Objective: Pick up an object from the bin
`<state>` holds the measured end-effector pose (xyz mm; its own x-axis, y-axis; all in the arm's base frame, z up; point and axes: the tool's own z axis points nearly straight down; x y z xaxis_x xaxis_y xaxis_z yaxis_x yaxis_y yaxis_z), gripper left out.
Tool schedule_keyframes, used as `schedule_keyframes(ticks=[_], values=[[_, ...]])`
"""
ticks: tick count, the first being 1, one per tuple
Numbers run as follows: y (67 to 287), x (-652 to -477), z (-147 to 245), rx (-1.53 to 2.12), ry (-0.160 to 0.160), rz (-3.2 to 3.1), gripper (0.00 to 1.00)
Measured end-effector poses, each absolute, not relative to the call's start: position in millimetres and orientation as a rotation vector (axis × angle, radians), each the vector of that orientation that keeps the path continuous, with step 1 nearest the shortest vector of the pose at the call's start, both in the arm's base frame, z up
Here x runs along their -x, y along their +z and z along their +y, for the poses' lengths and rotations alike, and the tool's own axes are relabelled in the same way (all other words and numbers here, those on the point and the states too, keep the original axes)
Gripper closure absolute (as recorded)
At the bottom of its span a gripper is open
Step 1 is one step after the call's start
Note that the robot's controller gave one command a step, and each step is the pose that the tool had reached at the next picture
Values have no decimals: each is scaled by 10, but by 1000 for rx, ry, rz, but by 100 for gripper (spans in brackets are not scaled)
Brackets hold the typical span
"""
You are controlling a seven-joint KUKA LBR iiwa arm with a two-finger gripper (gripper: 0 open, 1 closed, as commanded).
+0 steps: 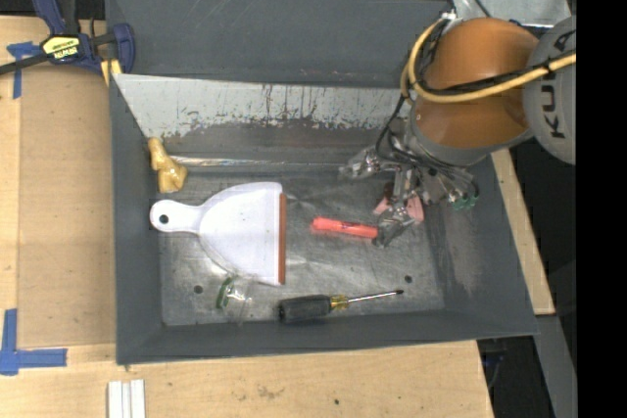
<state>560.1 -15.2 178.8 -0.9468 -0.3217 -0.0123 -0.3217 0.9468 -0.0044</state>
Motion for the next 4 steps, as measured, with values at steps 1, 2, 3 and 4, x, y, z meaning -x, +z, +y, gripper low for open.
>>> schedule_keyframes(ticks=[1, 2, 3, 4], values=[[1259, -5541, 45, 371, -1, 3115, 0], [766, -5697, -411, 631, -4, 3056, 100], [765, -5696, -411, 631, -4, 3056, 100], [1833, -5757, -437, 685, -1, 3062, 100]])
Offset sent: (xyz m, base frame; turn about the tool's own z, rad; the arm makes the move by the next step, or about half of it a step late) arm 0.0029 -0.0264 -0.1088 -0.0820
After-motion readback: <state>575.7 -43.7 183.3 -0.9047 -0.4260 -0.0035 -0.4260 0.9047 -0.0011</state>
